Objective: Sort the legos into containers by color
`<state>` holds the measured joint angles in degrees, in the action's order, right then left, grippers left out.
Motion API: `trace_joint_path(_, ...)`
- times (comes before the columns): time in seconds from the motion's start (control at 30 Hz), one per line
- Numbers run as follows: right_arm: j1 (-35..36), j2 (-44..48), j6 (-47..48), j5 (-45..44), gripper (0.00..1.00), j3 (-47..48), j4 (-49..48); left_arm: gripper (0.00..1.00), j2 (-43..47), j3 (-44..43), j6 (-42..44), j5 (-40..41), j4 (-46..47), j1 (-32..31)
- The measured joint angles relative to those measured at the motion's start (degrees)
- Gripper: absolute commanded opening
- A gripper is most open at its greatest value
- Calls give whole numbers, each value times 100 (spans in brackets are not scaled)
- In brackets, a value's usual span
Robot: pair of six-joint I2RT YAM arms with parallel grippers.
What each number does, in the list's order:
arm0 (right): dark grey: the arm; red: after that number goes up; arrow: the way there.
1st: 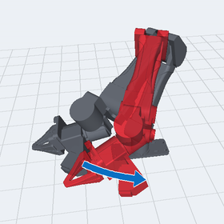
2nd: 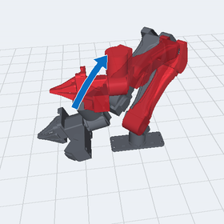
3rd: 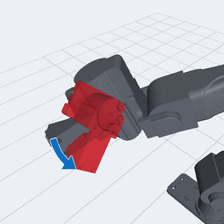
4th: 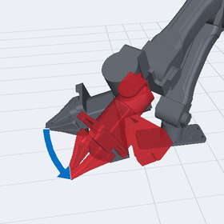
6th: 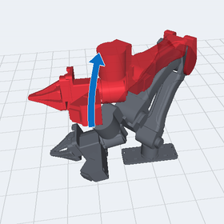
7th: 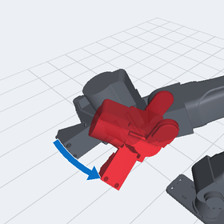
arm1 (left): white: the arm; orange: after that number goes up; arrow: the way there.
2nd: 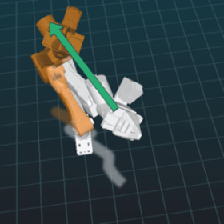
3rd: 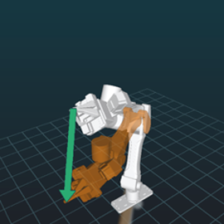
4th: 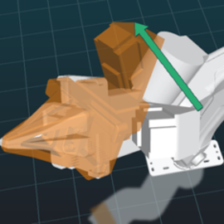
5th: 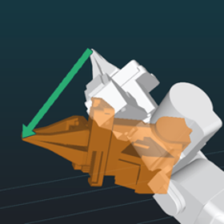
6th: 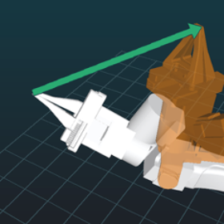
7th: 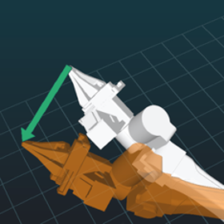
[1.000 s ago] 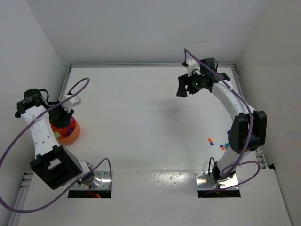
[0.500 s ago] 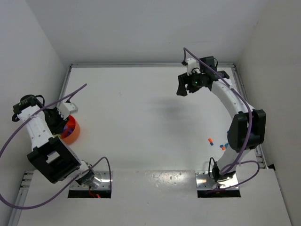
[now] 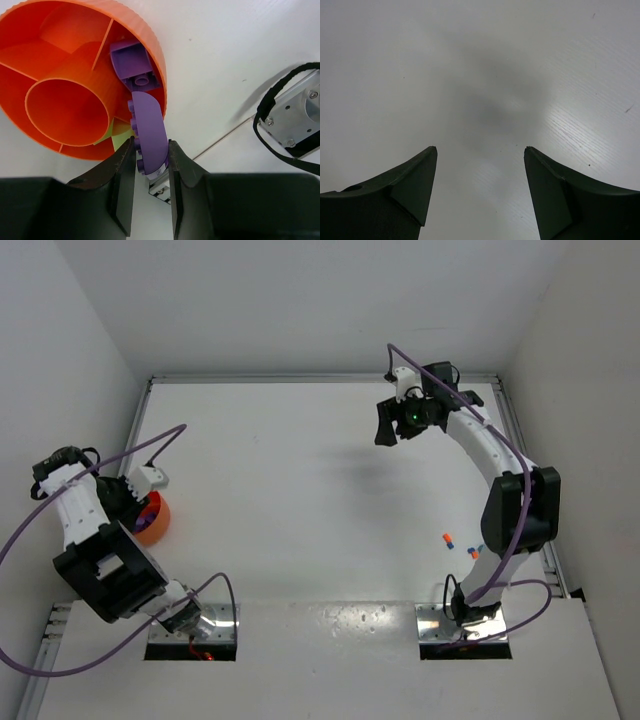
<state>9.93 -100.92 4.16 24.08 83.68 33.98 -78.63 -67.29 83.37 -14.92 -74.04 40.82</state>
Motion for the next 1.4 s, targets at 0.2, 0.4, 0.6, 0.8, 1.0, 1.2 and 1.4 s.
trace_joint_path(0.2,-7,-4,0,0,71,0,-4,30,-24,0,-4,42,-2,-109)
trace_joint_path(0.4,-7,-4,0,2,71,-31,-33,45,-28,0,-7,42,0,-120)
trace_joint_path(0.6,-7,-4,0,2,71,-90,-52,54,-28,-4,-22,33,0,-122)
trace_joint_path(0.8,-7,0,7,2,71,-140,-72,54,-33,-221,-35,-42,-13,-127)
trace_joint_path(1.0,-11,118,87,-59,69,-348,-90,88,35,-1008,-227,-734,-37,-149)
trace_joint_path(1.2,-116,468,411,-372,68,-763,-31,100,-140,-2273,-1268,-1845,46,-719)
trace_joint_path(1.4,-616,863,994,-785,64,-1163,382,100,-518,-2264,-3128,-2297,1078,-2288)
